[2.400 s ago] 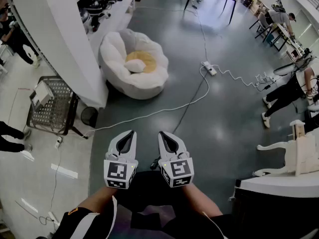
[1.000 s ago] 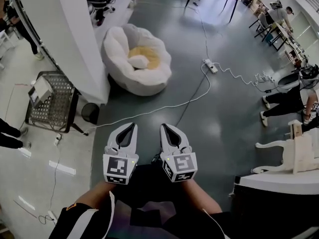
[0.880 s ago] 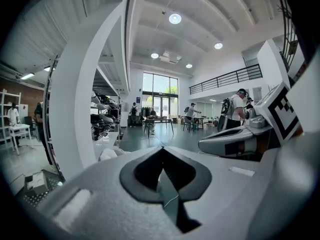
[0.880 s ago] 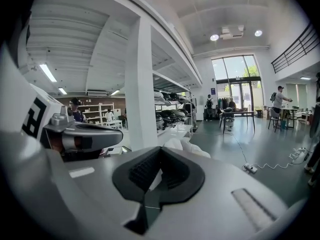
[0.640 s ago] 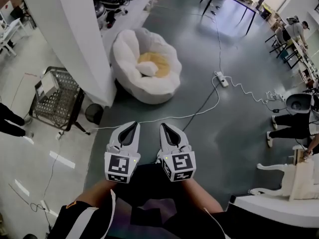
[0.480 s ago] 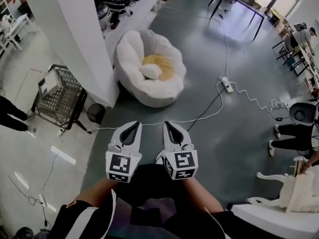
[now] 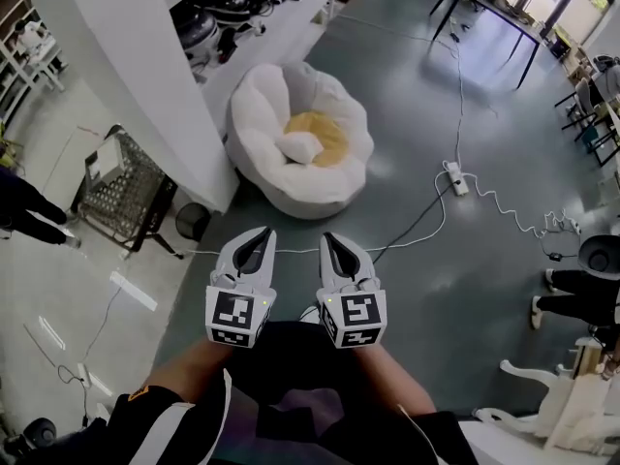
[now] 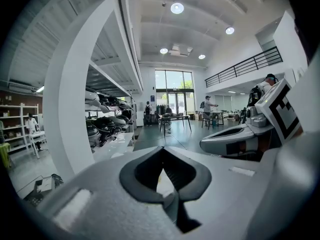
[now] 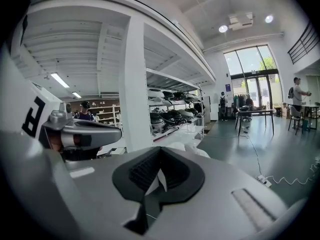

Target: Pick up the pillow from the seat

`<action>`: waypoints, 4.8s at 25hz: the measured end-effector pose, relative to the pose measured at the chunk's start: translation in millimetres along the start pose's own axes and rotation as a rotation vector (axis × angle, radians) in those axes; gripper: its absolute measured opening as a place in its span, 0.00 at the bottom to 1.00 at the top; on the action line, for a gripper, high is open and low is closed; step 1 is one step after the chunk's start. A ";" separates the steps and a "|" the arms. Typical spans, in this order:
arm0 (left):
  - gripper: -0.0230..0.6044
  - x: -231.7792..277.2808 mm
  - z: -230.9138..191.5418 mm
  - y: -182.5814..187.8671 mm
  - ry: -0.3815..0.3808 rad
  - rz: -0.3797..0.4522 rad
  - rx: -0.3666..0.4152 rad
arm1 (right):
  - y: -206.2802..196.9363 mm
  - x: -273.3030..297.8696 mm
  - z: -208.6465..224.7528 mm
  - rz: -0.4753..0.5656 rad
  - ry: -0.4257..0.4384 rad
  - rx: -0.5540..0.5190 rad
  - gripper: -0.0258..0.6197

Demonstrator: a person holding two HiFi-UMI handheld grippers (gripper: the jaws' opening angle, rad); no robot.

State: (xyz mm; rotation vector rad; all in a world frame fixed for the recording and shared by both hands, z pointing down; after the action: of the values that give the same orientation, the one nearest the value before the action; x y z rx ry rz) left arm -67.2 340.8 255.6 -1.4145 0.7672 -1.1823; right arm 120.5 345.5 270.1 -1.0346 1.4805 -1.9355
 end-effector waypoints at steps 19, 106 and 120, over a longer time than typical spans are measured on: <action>0.04 89.4 -6.5 -6.5 -0.008 -0.041 -0.016 | -13.7 56.2 64.0 -0.094 -0.016 0.045 0.04; 0.04 539.0 -99.9 -266.9 0.198 -0.462 -0.155 | -224.5 492.3 352.1 -0.589 0.145 0.164 0.15; 0.04 572.6 -100.8 -350.1 0.199 -0.494 -0.154 | -324.8 533.3 367.0 -0.624 0.120 0.202 0.24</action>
State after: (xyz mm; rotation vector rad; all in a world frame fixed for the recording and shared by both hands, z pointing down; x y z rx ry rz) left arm -46.8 -149.1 724.7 -1.6897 0.6728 -1.6928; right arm 119.6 -177.8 770.9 -1.4217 1.0563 -2.5464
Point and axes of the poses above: the fingertips, and each gripper's own axes: x forward along the fingers, z to its right, y out of its top, the point moved 10 cm from there along -x, backward along the fingers, and after that the axes turned 10 degrees about y, right-handed, at the moved point
